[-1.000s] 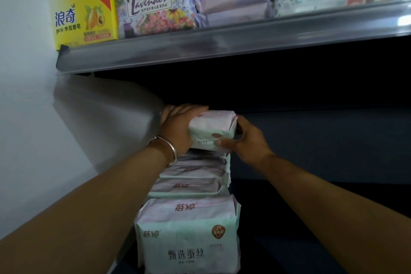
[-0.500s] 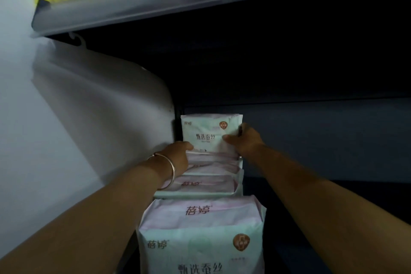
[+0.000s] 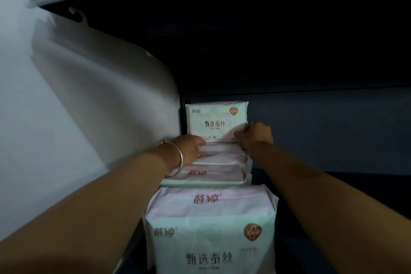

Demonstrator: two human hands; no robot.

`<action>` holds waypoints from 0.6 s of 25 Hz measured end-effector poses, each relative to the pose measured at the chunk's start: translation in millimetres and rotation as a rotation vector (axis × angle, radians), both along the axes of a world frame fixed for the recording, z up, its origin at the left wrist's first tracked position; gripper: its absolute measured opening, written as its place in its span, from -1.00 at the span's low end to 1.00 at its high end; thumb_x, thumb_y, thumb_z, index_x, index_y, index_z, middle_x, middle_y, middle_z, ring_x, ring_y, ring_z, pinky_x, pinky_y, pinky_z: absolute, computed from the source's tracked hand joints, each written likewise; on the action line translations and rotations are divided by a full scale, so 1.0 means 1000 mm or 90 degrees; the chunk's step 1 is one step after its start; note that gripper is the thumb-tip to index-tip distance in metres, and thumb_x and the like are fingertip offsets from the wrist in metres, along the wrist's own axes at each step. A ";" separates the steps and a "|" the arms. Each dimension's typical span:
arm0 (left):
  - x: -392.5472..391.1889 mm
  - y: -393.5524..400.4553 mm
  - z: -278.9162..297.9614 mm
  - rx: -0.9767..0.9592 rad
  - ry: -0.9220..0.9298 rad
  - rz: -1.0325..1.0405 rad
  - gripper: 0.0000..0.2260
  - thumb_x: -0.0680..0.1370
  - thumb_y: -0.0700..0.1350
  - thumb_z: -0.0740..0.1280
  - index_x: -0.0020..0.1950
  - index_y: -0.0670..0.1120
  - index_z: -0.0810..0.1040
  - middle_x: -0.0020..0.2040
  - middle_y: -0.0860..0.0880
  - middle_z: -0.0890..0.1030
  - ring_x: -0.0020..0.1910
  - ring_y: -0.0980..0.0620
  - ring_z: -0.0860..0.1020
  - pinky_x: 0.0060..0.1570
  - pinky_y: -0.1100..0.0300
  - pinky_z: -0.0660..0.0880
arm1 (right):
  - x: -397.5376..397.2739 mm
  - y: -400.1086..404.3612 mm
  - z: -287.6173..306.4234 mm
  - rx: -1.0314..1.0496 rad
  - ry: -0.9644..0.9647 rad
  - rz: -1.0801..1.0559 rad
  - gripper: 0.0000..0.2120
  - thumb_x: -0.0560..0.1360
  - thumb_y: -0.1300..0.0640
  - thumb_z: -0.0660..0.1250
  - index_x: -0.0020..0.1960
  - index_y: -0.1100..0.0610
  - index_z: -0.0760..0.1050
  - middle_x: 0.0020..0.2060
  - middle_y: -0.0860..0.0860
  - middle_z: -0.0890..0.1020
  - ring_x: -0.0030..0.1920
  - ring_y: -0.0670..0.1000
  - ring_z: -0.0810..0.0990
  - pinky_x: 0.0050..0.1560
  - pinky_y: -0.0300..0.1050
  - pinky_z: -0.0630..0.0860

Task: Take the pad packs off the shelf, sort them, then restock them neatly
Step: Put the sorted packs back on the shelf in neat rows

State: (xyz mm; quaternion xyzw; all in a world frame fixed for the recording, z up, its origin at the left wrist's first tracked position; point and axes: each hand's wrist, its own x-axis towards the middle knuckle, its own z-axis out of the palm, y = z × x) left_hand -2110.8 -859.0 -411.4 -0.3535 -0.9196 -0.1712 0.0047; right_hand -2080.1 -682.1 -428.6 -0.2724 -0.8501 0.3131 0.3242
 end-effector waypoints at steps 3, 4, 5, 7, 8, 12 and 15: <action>0.006 -0.003 0.002 0.022 0.012 0.002 -0.63 0.63 -0.35 0.04 0.43 -0.21 0.32 0.44 -0.17 0.33 0.41 -0.07 0.32 0.15 0.44 0.16 | 0.010 -0.003 -0.002 0.023 -0.044 0.015 -0.64 0.53 0.01 0.32 0.15 0.30 0.52 0.09 0.19 0.59 0.13 0.16 0.57 0.08 -0.07 0.50; 0.010 -0.005 0.002 0.031 0.026 0.007 -0.65 0.63 -0.33 0.07 0.41 -0.17 0.37 0.44 -0.14 0.34 0.41 -0.05 0.33 0.16 0.45 0.16 | 0.016 -0.004 -0.002 0.026 -0.051 0.017 -0.63 0.53 0.01 0.32 0.15 0.30 0.50 0.09 0.19 0.59 0.14 0.16 0.56 0.05 -0.09 0.49; 0.016 -0.007 0.003 0.032 0.035 0.010 -0.66 0.63 -0.30 0.08 0.39 -0.14 0.40 0.44 -0.11 0.34 0.41 -0.03 0.33 0.20 0.44 0.16 | 0.022 -0.005 -0.002 0.020 -0.055 0.017 -0.63 0.52 0.02 0.34 0.15 0.29 0.50 0.09 0.18 0.58 0.13 0.15 0.56 0.00 -0.11 0.48; 0.031 -0.010 0.007 0.019 0.038 0.009 -0.66 0.64 -0.26 0.08 0.37 -0.09 0.43 0.45 -0.08 0.34 0.42 -0.01 0.32 0.29 0.37 0.18 | 0.041 -0.006 -0.005 0.017 -0.062 0.026 -0.68 0.49 0.06 0.37 0.13 0.26 0.51 0.09 0.18 0.59 0.10 0.14 0.57 -0.07 -0.15 0.45; 0.039 -0.010 0.011 0.015 0.037 0.008 -0.67 0.64 -0.25 0.09 0.36 -0.07 0.44 0.45 -0.07 0.34 0.42 -0.01 0.32 0.30 0.34 0.19 | 0.052 -0.007 -0.006 0.032 -0.067 0.038 -0.71 0.49 0.09 0.37 0.13 0.25 0.52 0.09 0.17 0.59 0.11 0.14 0.57 -0.06 -0.16 0.45; 0.085 -0.016 0.022 0.040 0.048 0.001 -0.71 0.63 -0.18 0.15 0.32 -0.06 0.48 0.43 -0.05 0.36 0.37 -0.03 0.38 0.25 0.34 0.27 | 0.115 -0.017 -0.010 0.124 -0.093 0.104 -0.73 0.53 0.15 0.31 0.20 0.21 0.52 0.15 0.16 0.59 0.15 0.13 0.55 0.05 -0.17 0.44; 0.132 -0.028 0.018 0.092 0.072 -0.017 -0.73 0.61 -0.17 0.19 0.30 -0.10 0.49 0.37 -0.06 0.43 0.29 -0.06 0.45 0.10 0.39 0.33 | 0.178 -0.032 -0.014 0.158 -0.132 0.158 -0.68 0.55 0.18 0.29 0.29 0.18 0.48 0.21 0.15 0.56 0.17 0.12 0.54 0.18 -0.10 0.48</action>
